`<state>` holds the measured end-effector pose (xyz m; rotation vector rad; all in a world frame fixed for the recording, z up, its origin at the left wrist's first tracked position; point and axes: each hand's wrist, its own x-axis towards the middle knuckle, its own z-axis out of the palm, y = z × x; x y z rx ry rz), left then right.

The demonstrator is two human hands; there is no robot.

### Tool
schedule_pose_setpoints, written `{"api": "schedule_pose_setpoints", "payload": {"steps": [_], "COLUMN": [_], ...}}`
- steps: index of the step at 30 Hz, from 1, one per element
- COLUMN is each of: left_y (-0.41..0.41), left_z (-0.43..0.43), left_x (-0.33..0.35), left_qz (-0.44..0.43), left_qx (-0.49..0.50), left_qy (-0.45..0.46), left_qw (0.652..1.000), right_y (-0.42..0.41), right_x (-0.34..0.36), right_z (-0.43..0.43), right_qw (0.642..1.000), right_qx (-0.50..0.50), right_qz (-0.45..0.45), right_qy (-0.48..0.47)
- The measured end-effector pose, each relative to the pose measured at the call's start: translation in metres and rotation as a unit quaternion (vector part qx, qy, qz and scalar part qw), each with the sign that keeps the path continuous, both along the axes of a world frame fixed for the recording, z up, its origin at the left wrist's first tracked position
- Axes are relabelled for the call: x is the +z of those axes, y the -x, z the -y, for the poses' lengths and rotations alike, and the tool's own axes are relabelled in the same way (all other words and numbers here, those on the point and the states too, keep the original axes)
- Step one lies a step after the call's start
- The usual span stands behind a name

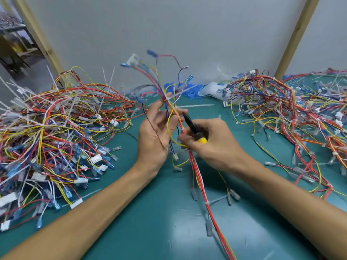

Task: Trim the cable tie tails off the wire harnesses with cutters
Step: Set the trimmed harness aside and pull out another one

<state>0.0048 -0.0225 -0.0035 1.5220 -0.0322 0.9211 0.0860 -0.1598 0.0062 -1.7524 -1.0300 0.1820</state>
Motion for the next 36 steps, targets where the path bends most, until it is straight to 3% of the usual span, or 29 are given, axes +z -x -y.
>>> {"api": "schedule_pose_setpoints", "payload": {"steps": [4, 9, 12, 15, 19, 24, 28, 31, 36], "left_y": [0.004, 0.013, 0.019, 0.024, 0.025, 0.016, 0.009, 0.006, 0.005], "left_z": [0.001, 0.013, 0.021, 0.031, 0.024, 0.011, -0.001, -0.005, -0.005], "left_x": [0.003, 0.002, 0.003, -0.001, 0.003, 0.009, 0.004, 0.0, -0.003], "left_qz": [-0.05, -0.198, -0.269, -0.306, -0.303, -0.239, -0.244, -0.236, -0.212], "left_qx": [0.061, -0.001, -0.154, -0.331, -0.424, -0.295, -0.187, -0.096, 0.008], "left_qy": [-0.014, -0.019, -0.024, -0.049, -0.023, 0.117, 0.184, 0.201, 0.155], "left_qw": [0.997, 0.98, 0.951, 0.892, 0.854, 0.918, 0.934, 0.946, 0.965], "right_y": [-0.006, -0.022, -0.03, -0.037, -0.042, -0.053, -0.055, -0.05, -0.044], "right_x": [0.008, 0.02, 0.023, 0.026, 0.025, 0.027, 0.021, 0.02, 0.017], "right_z": [0.0, 0.009, 0.013, 0.018, 0.021, 0.026, 0.025, 0.021, 0.019], "right_qw": [0.966, 0.929, 0.922, 0.914, 0.919, 0.897, 0.91, 0.925, 0.94], "right_qx": [-0.038, -0.095, -0.148, -0.187, -0.193, -0.21, -0.214, -0.216, -0.211], "right_qz": [-0.192, -0.242, -0.213, -0.191, -0.161, -0.22, -0.218, -0.19, -0.146], "right_qy": [-0.17, -0.263, -0.288, -0.305, -0.305, -0.32, -0.28, -0.248, -0.227]}}
